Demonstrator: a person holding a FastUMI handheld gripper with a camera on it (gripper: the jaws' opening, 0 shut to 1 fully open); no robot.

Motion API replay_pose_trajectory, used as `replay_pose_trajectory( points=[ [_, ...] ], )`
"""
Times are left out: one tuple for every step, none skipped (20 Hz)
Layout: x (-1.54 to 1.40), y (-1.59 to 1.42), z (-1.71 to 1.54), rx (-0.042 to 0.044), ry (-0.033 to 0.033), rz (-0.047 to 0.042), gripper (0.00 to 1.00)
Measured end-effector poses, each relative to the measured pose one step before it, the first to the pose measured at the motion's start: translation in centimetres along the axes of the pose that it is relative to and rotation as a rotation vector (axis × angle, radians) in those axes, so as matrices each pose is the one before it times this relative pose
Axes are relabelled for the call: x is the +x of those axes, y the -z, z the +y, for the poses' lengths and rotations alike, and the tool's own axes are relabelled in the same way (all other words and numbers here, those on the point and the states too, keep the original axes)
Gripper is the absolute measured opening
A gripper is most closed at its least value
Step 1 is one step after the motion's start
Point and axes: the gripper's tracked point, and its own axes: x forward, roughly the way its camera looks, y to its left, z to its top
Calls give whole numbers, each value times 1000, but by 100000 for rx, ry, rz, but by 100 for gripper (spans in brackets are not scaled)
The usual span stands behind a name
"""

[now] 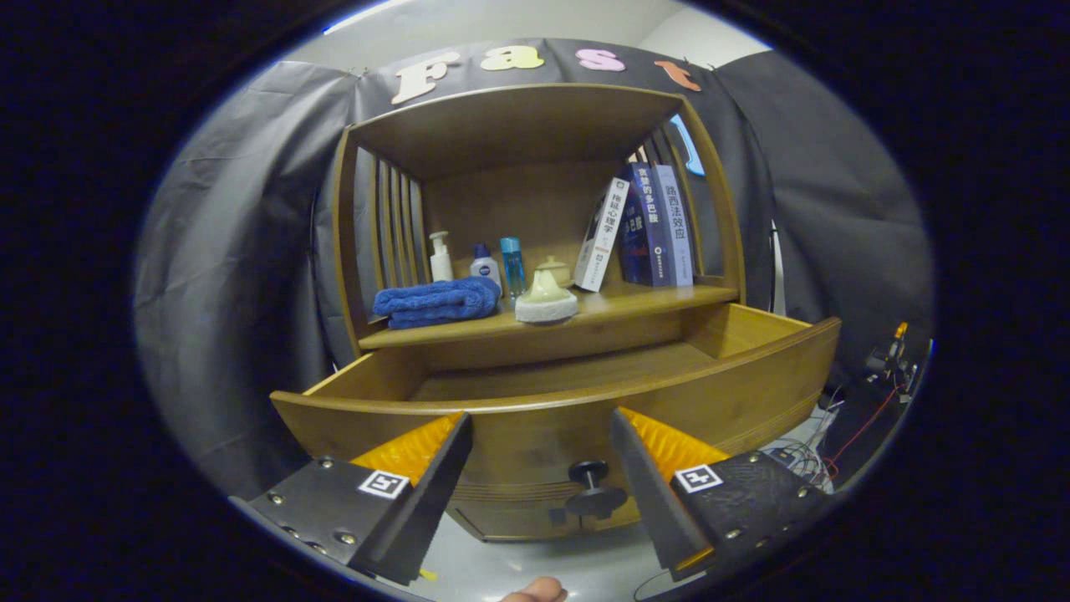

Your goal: Pull open the drawer, take out the items inside it, and place them on the countertop above the cabinet.

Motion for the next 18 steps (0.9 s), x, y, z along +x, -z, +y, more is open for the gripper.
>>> replay_pose_trajectory(
  points=[
    [884,591,-89,-97,-501,3098,99],
    [277,-743,18,1283,-158,-2405,99],
    [652,398,79,482,-223,1649,99],
    [-44,-493,-202,601,-321,-1168,99],
    [621,141,40,-88,-97,978,99],
    [566,-198,-31,-217,172,-542,99],
    [510,-40,-38,98,-201,503,99],
    [645,-106,108,889,-353,-317,99],
    [668,-21,39,68,121,246,99],
    [546,-113,-82,-260,199,58,99],
    [649,-46,71,-76,139,540,99],
    [501,-114,99,-72,128,156,99],
    [479,-67,89,-77,39,266,99],
    [532,-23,44,393,31,-182,99],
    [461,-47,26,-42,76,63,99],
    [382,-121,45,152,-46,-44,99],
    [442,-1,53,195,-77,273,99],
    [457,-37,15,52,33,264,99]
  ],
)
